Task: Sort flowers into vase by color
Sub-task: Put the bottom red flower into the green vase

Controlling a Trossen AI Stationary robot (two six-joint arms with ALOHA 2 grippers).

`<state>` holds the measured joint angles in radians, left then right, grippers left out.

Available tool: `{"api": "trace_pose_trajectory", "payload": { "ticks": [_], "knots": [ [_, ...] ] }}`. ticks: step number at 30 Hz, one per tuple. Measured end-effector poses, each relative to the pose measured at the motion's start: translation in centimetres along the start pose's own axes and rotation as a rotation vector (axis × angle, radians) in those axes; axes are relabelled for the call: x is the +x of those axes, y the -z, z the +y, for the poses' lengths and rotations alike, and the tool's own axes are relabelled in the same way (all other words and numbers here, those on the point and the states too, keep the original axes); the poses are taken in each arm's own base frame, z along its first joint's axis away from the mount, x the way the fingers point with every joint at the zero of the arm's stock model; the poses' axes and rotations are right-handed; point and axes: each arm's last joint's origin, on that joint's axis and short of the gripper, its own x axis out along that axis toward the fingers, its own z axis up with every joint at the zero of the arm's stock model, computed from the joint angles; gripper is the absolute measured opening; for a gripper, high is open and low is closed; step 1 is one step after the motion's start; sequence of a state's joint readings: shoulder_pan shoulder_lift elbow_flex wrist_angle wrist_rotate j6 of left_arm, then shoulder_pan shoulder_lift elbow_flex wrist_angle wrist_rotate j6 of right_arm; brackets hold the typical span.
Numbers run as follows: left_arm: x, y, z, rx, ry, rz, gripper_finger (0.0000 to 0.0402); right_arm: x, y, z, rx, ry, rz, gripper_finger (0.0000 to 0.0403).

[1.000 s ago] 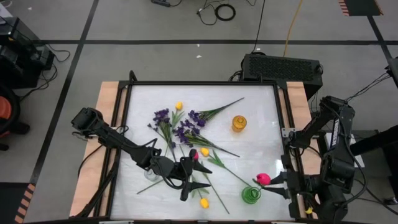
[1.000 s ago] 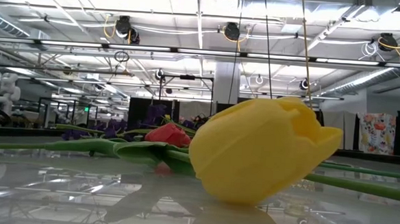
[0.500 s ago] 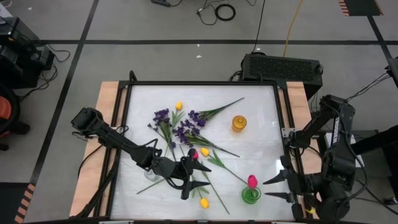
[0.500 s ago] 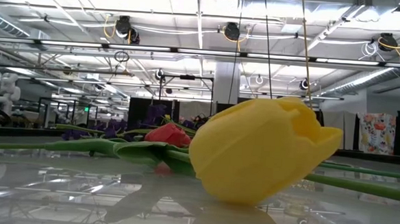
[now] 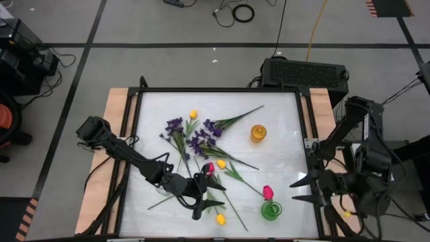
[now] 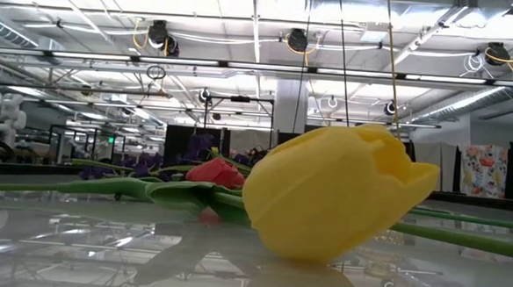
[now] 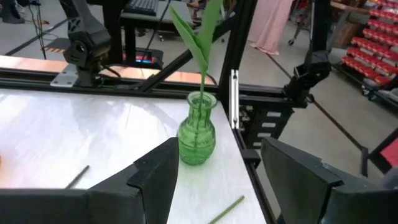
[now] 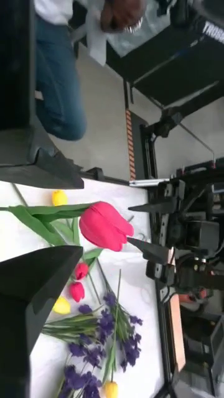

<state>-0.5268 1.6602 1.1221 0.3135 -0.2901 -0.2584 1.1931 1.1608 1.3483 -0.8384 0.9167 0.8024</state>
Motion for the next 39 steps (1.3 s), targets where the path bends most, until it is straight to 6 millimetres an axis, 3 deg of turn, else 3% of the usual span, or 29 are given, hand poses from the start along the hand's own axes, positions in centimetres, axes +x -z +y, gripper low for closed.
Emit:
{"api": "trace_pose_trajectory", "payload": {
  "ticks": [7, 17, 23, 28, 32, 39],
  "knots": [
    [-1.0, 0.1, -0.8, -0.001, -0.031, 0.04, 0.0235, -1.9, -1.6, -2.2, 0.042, -0.003, -0.064, 0.0129],
    [-2.0, 1.4, -0.9, 0.018, -0.138, 0.177, 0.0235, -2.5, -1.8, -4.5, -0.12, 0.292, -0.234, 0.0104],
    [-2.8, 2.8, 1.1, -0.013, -0.321, 0.344, 0.0235, -0.6, 0.2, -5.5, -0.142, 0.433, -0.204, 0.0082],
    [-3.4, 3.8, 3.3, -0.127, -0.362, 0.546, 0.0235, 0.9, 2.7, -6.5, -0.073, 0.469, -0.169, 0.0064],
    [-3.4, 4.0, 4.2, -0.147, -0.385, 0.587, 0.0235, 1.0, 3.8, -7.4, -0.032, 0.473, -0.174, 0.0057],
    [-2.8, 4.3, 4.2, -0.165, -0.355, 0.586, 0.0235, 0.7, 3.9, -8.0, -0.036, 0.48, -0.194, 0.0056]
  ]
}}
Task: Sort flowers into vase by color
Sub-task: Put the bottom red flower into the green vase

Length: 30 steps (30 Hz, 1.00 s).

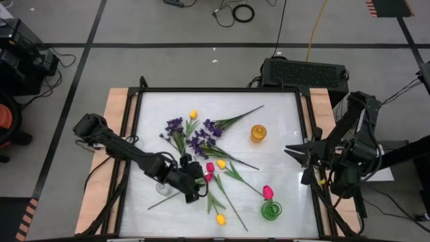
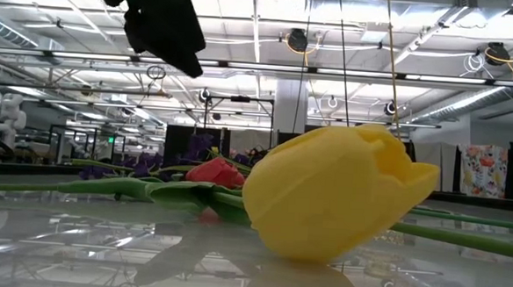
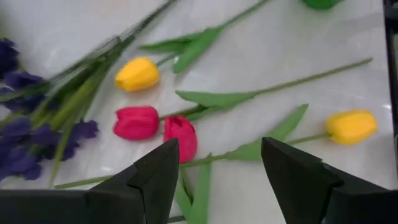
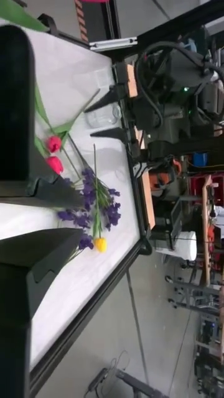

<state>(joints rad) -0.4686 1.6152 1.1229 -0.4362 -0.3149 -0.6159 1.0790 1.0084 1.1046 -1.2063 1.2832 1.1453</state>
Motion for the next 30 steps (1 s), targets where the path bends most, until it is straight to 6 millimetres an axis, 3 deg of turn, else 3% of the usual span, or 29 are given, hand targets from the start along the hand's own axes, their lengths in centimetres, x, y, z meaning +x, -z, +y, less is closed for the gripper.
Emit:
{"api": "trace_pose_trajectory", "payload": {
  "ticks": [10, 18, 30],
  "knots": [
    [2.8, 1.3, -0.3, 0.025, -0.023, 0.08, 0.0235, 0.2, 0.5, 0.8, -0.133, 0.013, 0.005, 0.0056],
    [4.5, 2.4, -0.6, 0.033, -0.046, 0.131, 0.0235, 0.3, 0.7, 1.1, -0.126, 0.011, 0.012, 0.0056],
    [4.3, 3.8, -1.5, 0.045, -0.07, 0.168, 0.0235, 0.3, 0.9, 1.3, -0.092, -0.025, 0.087, 0.0057]
  ]
}}
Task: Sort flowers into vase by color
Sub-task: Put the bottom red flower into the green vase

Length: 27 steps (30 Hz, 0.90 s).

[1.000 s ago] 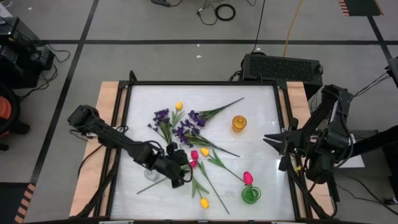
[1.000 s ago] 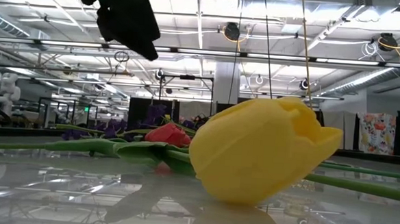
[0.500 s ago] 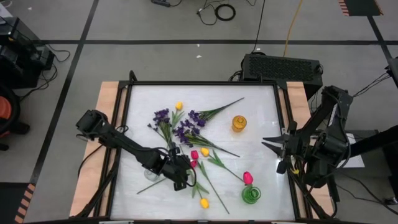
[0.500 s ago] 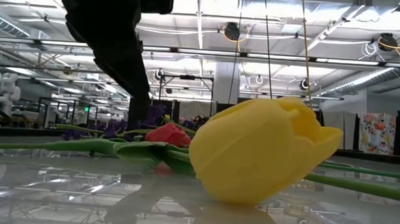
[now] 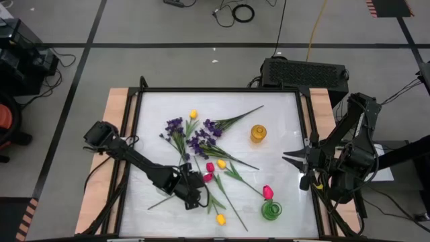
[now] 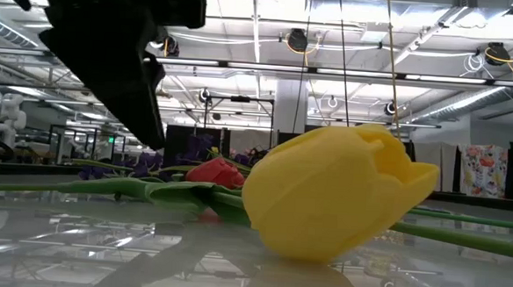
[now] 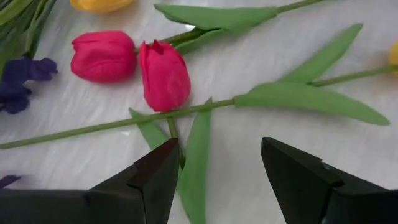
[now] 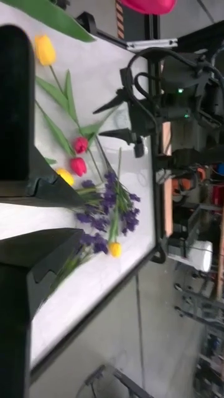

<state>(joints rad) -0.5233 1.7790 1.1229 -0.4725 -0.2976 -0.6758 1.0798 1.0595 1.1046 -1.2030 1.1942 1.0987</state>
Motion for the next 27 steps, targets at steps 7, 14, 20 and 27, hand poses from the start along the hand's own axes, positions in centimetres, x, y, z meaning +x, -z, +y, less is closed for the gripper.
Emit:
{"api": "trace_pose_trajectory", "payload": {
  "ticks": [7, 14, 20, 27],
  "knots": [
    [0.3, 1.0, 0.3, 0.016, -0.063, 0.071, 0.0235, 0.0, 0.0, 0.0, 0.0, 0.001, -0.003, 0.0057],
    [0.5, 1.7, 0.6, 0.018, -0.051, 0.139, 0.0235, 0.0, 0.0, 0.1, 0.024, -0.002, -0.005, 0.0057],
    [0.8, 2.4, 0.9, 0.0, -0.036, 0.191, 0.0235, 0.0, -0.1, 0.2, 0.038, -0.007, -0.008, 0.0057],
    [1.3, 3.0, 1.4, -0.003, -0.046, 0.204, 0.0213, 0.0, -0.1, 0.2, 0.039, -0.006, -0.008, 0.0057]
  ]
}}
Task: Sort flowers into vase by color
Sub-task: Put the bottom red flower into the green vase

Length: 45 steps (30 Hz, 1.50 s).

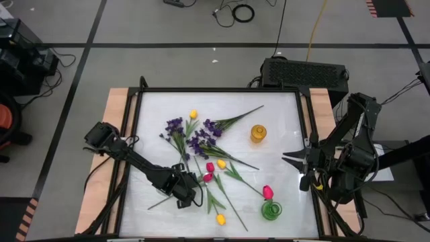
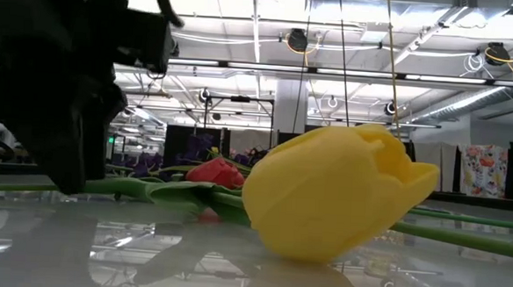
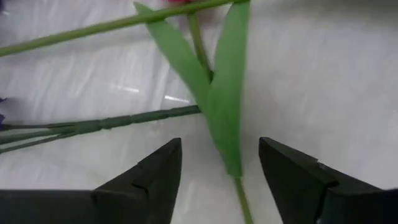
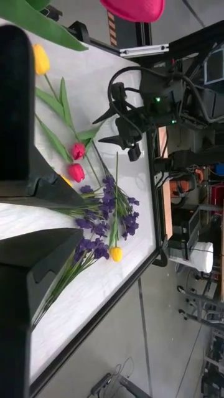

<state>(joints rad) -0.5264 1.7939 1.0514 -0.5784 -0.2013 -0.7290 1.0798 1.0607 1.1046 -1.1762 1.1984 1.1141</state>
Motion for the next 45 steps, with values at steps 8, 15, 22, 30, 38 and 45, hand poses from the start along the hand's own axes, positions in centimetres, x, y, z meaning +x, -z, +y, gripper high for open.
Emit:
{"api": "trace_pose_trajectory", "payload": {
  "ticks": [8, 15, 22, 30, 38, 45],
  "knots": [
    [0.6, -0.2, 1.0, -0.046, 0.02, 0.02, 0.0121, 0.0, -0.1, 0.3, 0.035, -0.013, -0.008, 0.0057],
    [0.2, -1.4, 1.0, -0.082, 0.047, 0.002, 0.0043, 0.0, -0.2, 0.4, 0.041, -0.015, -0.011, 0.0057],
    [-1.8, -2.6, 1.1, -0.098, 0.089, 0.01, 0.0007, 0.0, -0.2, 0.4, 0.04, -0.015, -0.011, 0.0057],
    [-6.5, -3.9, 1.9, -0.089, 0.064, 0.072, 0.0007, 0.0, -0.2, 0.4, 0.026, -0.012, -0.014, 0.0057],
    [-8.3, -6.0, 2.7, -0.076, 0.087, 0.025, 0.0007, 0.0, -0.2, 0.5, 0.03, -0.013, -0.015, 0.0057],
    [-9.0, -6.7, 4.7, -0.114, 0.08, 0.135, 0.0007, 0.1, -0.1, 0.6, 0.016, -0.013, -0.014, 0.0057]
  ]
}}
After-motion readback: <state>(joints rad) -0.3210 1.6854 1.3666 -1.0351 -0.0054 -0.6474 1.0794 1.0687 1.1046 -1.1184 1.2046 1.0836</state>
